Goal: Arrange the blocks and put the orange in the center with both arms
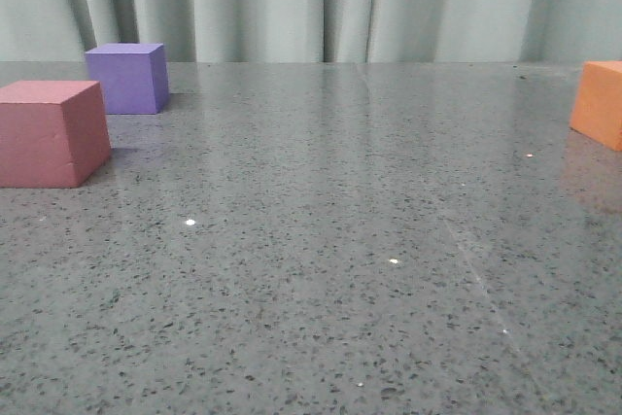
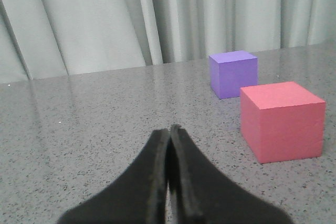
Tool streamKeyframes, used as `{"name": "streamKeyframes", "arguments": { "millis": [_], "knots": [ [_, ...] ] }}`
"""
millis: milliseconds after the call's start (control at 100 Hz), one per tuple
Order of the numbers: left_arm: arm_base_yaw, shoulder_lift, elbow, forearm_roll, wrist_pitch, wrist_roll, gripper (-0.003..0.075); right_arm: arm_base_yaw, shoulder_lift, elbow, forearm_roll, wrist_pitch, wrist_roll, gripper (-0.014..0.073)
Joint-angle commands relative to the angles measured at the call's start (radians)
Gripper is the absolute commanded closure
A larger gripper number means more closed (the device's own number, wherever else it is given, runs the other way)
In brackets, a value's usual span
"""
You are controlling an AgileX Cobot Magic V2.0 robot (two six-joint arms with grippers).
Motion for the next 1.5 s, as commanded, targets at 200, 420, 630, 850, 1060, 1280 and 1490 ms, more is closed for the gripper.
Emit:
{"name": "streamKeyframes", "arguments": {
  "millis": [200, 420, 630, 850, 1060, 1280, 1490],
  "knots": [
    [-0.003, -0.034, 0.055, -0.002, -0.076, -0.008, 0.0739, -0.010, 0.019, -0.084, 0.000, -0.086, -0.008, -0.0034],
    [-0.003, -0.034, 0.055, -0.002, -0.076, -0.008, 0.0739, -0.010, 0.168, -0.264, -0.016, -0.026, -0.063, -0.0031],
    [-0.003, -0.034, 0.055, -0.002, -0.076, -0.008, 0.0739, -0.035, 0.326, -0.435, -0.016, 0.040, -0.106, -0.0031],
    [-0.003, -0.034, 0.055, -0.002, -0.076, -0.008, 0.0739, -0.065, 0.425, -0.474, -0.010, 0.066, -0.122, -0.0031],
    [-0.003, -0.034, 0.055, -0.002, -0.076, -0.008, 0.0739, -0.065, 0.469, -0.473, -0.006, 0.072, -0.138, -0.0031],
    [-0.003, -0.034, 0.055, -0.002, -0.076, -0.008, 0.0739, -0.065, 0.508, -0.473, -0.006, 0.052, -0.138, -0.0031],
    [-0.003, -0.034, 0.055, -0.002, -0.076, -0.008, 0.0739, -0.065, 0.570, -0.473, -0.006, 0.054, -0.138, -0.0031]
  ]
}}
